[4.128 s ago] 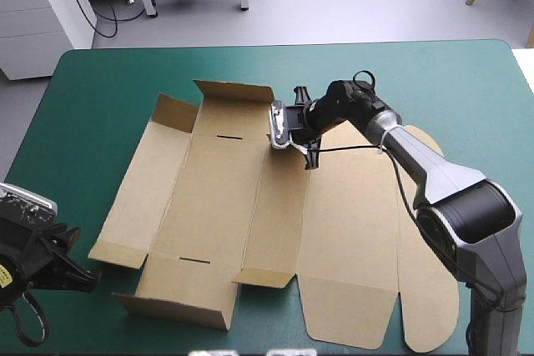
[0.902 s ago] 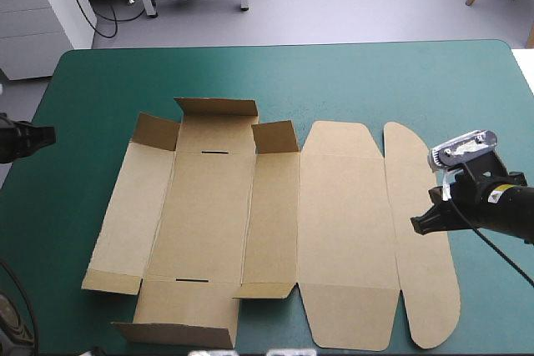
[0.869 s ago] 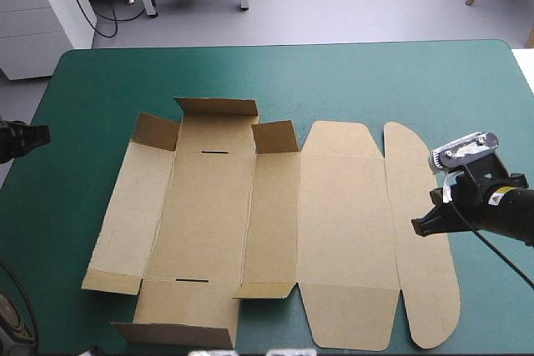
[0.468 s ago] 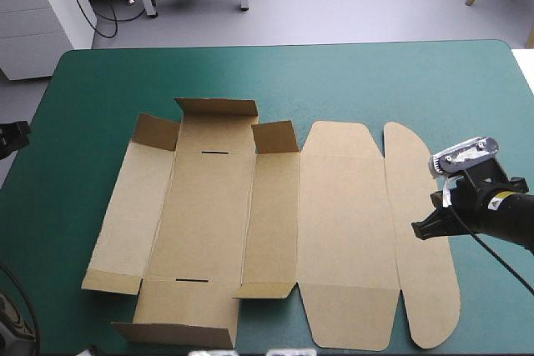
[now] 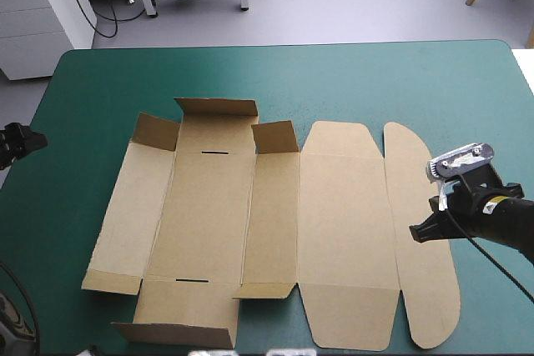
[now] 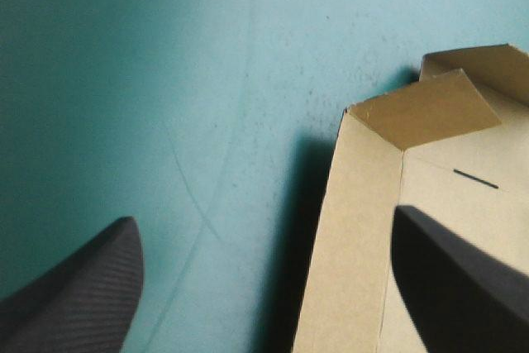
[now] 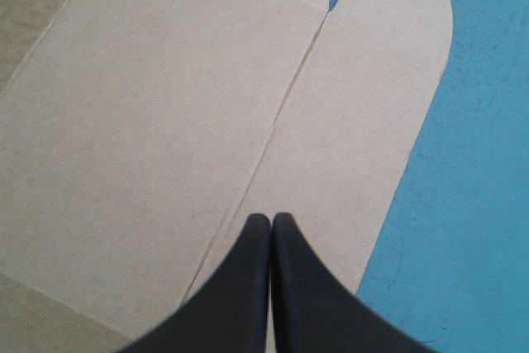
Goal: Fold the box
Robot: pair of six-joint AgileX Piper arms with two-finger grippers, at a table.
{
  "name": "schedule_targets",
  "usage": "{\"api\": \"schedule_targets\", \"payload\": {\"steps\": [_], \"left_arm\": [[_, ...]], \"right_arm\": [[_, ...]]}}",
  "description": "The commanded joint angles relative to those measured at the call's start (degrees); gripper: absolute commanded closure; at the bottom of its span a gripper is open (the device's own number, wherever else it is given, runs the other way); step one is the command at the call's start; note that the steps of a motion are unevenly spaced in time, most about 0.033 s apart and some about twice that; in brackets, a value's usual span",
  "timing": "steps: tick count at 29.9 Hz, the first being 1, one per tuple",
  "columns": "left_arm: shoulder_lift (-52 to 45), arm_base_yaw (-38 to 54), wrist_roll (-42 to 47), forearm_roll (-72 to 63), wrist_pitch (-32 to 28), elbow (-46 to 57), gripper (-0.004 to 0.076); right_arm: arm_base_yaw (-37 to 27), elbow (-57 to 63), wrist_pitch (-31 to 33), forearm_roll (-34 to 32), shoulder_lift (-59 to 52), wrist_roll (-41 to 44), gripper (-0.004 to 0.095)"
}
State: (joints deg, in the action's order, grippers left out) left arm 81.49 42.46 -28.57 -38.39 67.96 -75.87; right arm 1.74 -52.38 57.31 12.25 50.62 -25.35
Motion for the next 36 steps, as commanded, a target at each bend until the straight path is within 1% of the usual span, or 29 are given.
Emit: {"api": "schedule_targets", "payload": {"steps": [1,9,13,21,24,29,36], "left_arm": [[-1.70,0.08,0.10,-1.68,-0.30,0.73,0.0083],[-1.66,0.08,-3.74,-1.59,-1.77,10.20,0.0084],[-1.16,0.08,-7.21,-1.59,-2.02,15.69,0.0084],[3.13,-0.03,-10.49,-1.59,-1.79,22.83,0.0084],[4.42,-0.71,-10.96,-1.44,-0.51,23.30,0.0084],[5.75,-4.79,-13.78,-0.78,1.21,23.30,0.0084],[8.15,-12.77,-14.71,1.38,6.62,23.30,0.0084]], "right_arm": [[-0.49,-1.39,-3.06,0.39,-0.62,-0.44,0.0927],[-0.49,-1.39,-3.37,0.39,-0.62,-0.44,0.0927],[-0.49,-1.39,-4.31,0.39,-0.62,-0.44,0.0927],[-0.49,-1.39,-5.12,0.39,-0.62,-0.44,0.0927],[-0.49,-1.39,-5.12,0.39,-0.62,-0.44,0.0927],[-0.49,-1.39,-5.12,0.39,-0.62,-0.44,0.0927],[-0.49,-1.39,-5.12,0.39,-0.62,-0.44,0.0927]]}}
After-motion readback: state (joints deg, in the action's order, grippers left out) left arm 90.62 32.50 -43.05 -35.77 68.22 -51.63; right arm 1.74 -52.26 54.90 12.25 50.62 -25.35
